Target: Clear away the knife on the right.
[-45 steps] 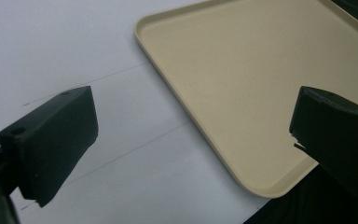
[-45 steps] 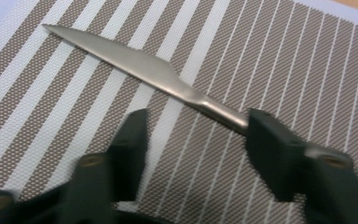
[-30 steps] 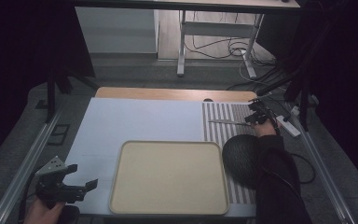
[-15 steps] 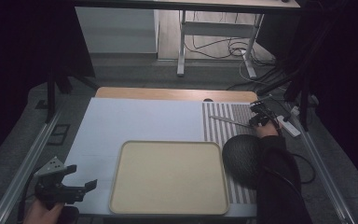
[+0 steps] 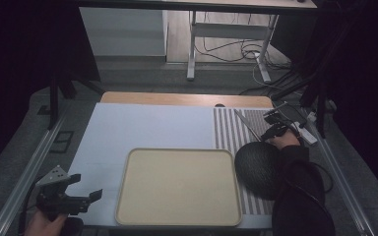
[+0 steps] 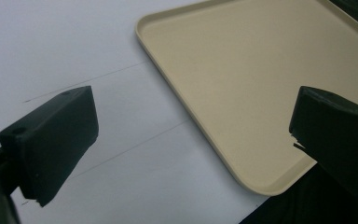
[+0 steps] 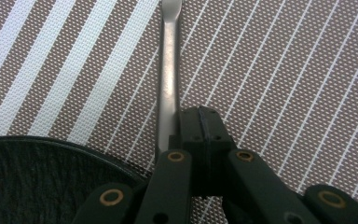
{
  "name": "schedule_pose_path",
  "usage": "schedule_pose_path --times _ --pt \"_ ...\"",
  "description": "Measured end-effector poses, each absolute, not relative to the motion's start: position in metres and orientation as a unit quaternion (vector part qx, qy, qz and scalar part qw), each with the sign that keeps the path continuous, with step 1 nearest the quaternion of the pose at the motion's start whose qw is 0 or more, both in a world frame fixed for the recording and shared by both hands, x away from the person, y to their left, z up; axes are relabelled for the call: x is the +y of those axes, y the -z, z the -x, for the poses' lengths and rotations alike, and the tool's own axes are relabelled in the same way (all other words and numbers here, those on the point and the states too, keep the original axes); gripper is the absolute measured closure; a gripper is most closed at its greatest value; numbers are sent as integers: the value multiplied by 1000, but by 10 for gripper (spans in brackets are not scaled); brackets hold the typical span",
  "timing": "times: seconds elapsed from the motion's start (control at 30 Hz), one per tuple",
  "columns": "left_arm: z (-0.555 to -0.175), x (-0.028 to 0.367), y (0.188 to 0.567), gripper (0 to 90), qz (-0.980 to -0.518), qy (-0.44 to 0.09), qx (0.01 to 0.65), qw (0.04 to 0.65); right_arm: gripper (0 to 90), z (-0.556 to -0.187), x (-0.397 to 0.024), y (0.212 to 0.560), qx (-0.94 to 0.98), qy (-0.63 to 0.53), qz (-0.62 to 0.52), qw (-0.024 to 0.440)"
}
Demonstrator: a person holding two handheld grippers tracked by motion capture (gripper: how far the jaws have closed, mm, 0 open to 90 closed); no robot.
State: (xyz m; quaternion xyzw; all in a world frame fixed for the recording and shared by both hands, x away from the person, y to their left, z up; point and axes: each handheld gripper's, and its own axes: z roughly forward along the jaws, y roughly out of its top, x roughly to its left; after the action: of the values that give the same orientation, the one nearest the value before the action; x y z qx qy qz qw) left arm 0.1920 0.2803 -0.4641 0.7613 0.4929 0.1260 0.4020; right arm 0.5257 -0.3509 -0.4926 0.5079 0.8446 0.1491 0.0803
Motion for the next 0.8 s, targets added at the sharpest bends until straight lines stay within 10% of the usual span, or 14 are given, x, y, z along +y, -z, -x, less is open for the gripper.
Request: schedule_pose_path --times 0.2,0.57,0.8 --pt "-192 280 464 9 -761 -126 493 402 726 -526 -351 485 833 -176 -513 109" --pt "-192 280 464 9 -761 -126 493 403 32 -534 -336 477 823 -195 -519 126" --pt "-192 281 464 9 -761 -125 493 403 0 -538 -320 484 839 -167 -504 119"
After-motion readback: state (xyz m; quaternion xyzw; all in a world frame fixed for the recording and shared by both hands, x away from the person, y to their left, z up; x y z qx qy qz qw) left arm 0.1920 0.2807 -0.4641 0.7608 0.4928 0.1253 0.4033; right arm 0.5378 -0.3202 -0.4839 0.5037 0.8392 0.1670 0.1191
